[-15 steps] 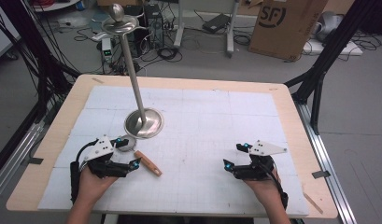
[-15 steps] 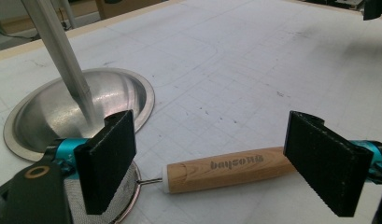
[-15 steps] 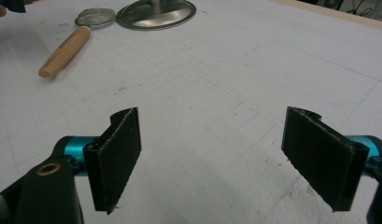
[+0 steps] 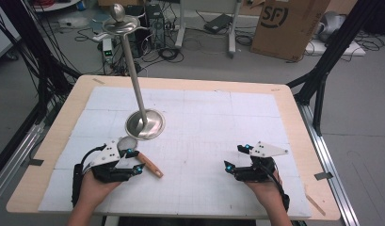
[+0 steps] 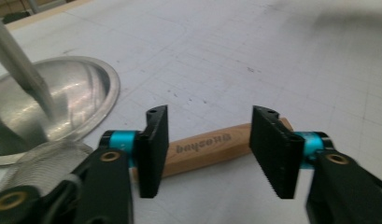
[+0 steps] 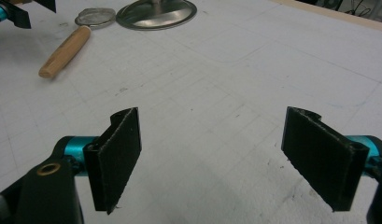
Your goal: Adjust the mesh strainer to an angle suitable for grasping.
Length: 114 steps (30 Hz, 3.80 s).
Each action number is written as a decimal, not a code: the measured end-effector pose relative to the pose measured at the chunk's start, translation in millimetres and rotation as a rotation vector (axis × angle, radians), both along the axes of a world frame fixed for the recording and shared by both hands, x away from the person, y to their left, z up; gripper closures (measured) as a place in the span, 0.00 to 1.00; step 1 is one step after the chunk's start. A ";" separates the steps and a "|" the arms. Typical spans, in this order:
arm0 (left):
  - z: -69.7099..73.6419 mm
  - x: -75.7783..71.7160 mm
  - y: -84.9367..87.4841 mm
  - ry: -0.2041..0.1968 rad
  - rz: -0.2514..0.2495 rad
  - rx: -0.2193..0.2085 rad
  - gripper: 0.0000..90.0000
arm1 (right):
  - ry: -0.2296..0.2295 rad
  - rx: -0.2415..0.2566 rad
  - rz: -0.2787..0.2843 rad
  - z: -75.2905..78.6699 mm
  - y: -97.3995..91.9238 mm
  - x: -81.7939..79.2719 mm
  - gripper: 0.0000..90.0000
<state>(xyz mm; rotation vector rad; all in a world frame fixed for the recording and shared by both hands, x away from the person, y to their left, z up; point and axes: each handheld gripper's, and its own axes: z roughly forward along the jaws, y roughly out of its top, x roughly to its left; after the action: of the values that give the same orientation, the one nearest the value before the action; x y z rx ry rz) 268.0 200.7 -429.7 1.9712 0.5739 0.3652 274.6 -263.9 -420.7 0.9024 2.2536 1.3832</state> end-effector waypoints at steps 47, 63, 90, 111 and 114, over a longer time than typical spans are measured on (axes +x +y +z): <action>-8.3 35.0 -77.3 0.023 0.020 0.251 1.00 | 0.024 0.001 0.002 -1.0 4.7 0.4 0.21; 2.1 34.7 -65.5 0.013 0.077 0.205 0.93 | 0.031 -0.004 0.005 -2.3 5.2 0.9 0.21; 26.5 33.3 -15.6 0.032 0.079 0.209 0.58 | 0.035 -0.005 0.011 -2.7 7.4 0.5 0.21; 12.6 57.6 -22.5 0.203 0.003 0.478 0.58 | 0.022 0.015 0.008 1.4 3.5 -1.5 0.21; 10.6 58.7 -22.8 0.223 -0.014 0.501 0.60 | 0.024 0.014 0.006 1.7 3.6 -1.4 0.21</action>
<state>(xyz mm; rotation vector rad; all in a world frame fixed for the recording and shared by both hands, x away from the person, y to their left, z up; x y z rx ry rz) 326.7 177.9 -419.0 2.5184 0.6543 0.3015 273.2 -260.3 -419.0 0.9223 2.2686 1.4003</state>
